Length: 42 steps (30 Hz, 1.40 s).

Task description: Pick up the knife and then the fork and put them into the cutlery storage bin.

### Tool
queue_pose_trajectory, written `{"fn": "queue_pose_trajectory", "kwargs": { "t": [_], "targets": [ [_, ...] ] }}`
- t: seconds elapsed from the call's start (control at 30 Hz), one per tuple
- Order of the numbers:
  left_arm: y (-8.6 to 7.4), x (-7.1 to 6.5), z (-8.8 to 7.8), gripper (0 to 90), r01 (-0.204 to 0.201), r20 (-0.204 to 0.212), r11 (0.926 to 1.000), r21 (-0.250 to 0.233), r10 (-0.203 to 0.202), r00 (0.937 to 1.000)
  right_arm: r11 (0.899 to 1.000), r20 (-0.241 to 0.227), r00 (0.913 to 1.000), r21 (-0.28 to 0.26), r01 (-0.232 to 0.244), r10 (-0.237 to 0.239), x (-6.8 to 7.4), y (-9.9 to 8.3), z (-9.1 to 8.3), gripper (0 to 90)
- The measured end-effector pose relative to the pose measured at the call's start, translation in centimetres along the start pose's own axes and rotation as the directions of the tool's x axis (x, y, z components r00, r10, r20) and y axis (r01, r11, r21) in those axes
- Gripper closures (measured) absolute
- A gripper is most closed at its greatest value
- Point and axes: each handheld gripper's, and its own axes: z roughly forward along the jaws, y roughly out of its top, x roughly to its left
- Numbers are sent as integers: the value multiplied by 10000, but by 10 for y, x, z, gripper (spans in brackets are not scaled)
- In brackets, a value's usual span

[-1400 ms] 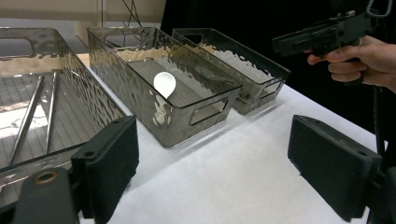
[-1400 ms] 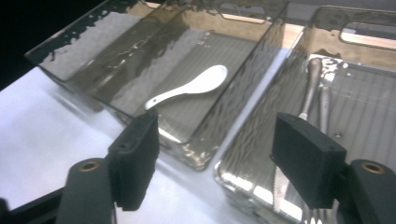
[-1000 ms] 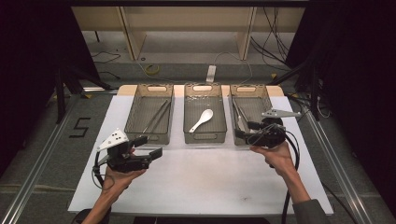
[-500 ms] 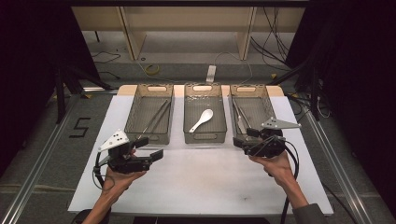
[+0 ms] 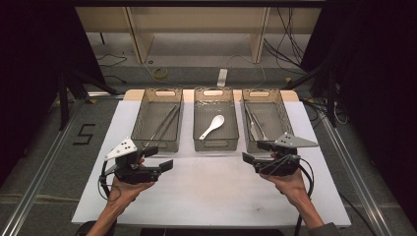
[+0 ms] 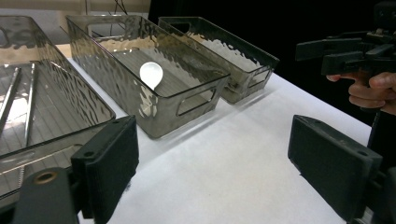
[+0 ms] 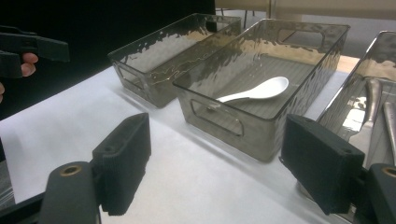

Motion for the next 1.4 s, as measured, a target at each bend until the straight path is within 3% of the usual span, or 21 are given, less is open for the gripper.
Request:
{"fn": "queue_pose_trajectory", "kwargs": {
  "t": [0.9,1.4],
  "targets": [
    [0,-2,1,157,-143,181,9998,114,141,9997,9980,356,9993,-624,116,-94,4,-25,-23,208],
    [-1,-3,-2,156,-127,247,9999,9,127,9996,9984,485,9988,-561,75,-48,8,-45,-36,181]
  ]
}}
